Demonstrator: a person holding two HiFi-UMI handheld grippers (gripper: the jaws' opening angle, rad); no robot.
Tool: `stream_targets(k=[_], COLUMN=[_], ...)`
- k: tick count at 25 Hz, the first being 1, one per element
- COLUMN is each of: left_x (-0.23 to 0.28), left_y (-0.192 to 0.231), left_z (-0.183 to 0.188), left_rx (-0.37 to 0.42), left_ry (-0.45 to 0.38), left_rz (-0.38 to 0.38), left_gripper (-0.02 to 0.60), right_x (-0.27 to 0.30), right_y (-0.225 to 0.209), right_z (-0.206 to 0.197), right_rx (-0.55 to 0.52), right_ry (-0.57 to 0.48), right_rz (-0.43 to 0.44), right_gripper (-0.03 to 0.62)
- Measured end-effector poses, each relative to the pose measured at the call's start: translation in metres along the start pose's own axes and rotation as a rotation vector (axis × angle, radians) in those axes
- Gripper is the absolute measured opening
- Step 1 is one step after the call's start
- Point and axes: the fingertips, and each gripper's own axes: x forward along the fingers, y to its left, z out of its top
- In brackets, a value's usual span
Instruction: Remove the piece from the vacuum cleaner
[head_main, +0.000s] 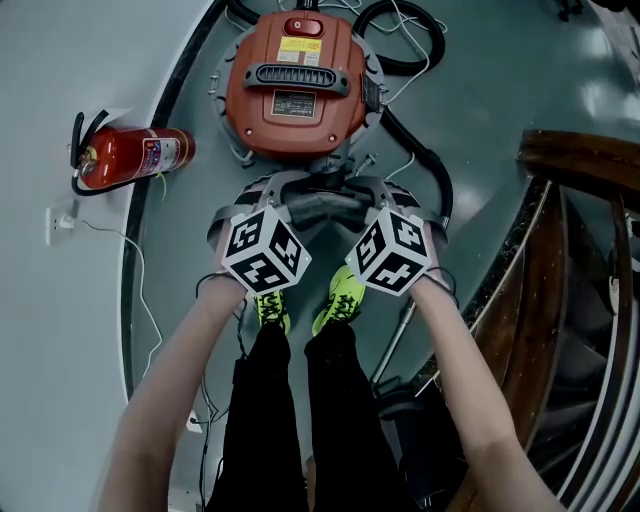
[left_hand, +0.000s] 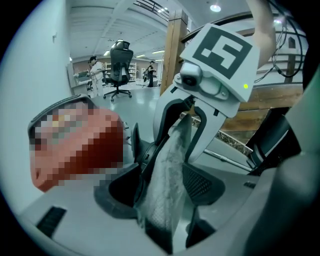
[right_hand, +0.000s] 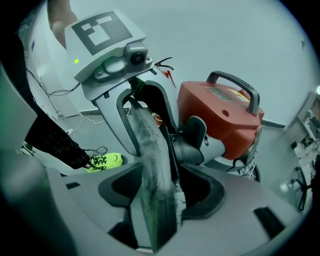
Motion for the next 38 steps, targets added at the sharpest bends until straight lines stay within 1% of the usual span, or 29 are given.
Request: stream_targets(k=[1, 8, 10, 14, 17, 23, 26, 28, 32, 38], left_x=[0.000, 0.000, -0.001, -0.001, -0.002, -0.004, -0.005, -0.005, -0.005, -0.005], left_y=[-0.001, -0.003, -0.003, -0.003, -0.004, -0.006, -0.011, -0.014, -0.019, -0.021], left_z=[-0.001, 0.000, -0.001, -0.002, -0.002, -0.002, -0.002, -0.003, -0.003, -0.004], left_rx=[-0.004, -0.002, 0.001, -0.001, -0.006, -0.031, -0.036, -0.024, 0.010, 0.017], left_ry=[0.002, 0.006, 0.007, 0.009, 0.011, 0.001, 0.003, 0.005, 0.009, 0.018], left_rz=[-0.011, -0.024, -0.023, -0.023, -0.027, -0.031, -0.048, -0.056, -0.060, -0.073], left_gripper=[0.275, 0.272, 0.260, 0.250, 0.244, 0.207, 0.159, 0.123, 0.077, 0.058], right_x=[0.000, -0.001, -0.002, -0.003, -0.004, -0.006, -0.006, -0.004, -0.004, -0.004], right_y=[0.000, 0.000, 0.001, 0.003, 0.003, 0.005, 0.009, 0.013, 0.017, 0.017], right_z=[0.000, 0.000, 0.001, 0.001, 0.002, 0.003, 0.003, 0.003, 0.003, 0.004], right_rx=[-0.001, -0.011, -0.016, -0.014, -0.006, 0.013, 0.004, -0.006, -0.024, -0.022], right_ry=[0.000, 0.004, 0.003, -0.002, -0.005, -0.022, -0.020, -0.015, -0.011, -0.008], right_rz=[0.006, 0.013, 0.015, 0.024, 0.022, 0.012, 0.024, 0.030, 0.027, 0.029], right_gripper=[0.252, 0.245, 0.241, 0.210, 0.204, 0.172, 0.133, 0.103, 0.074, 0.071])
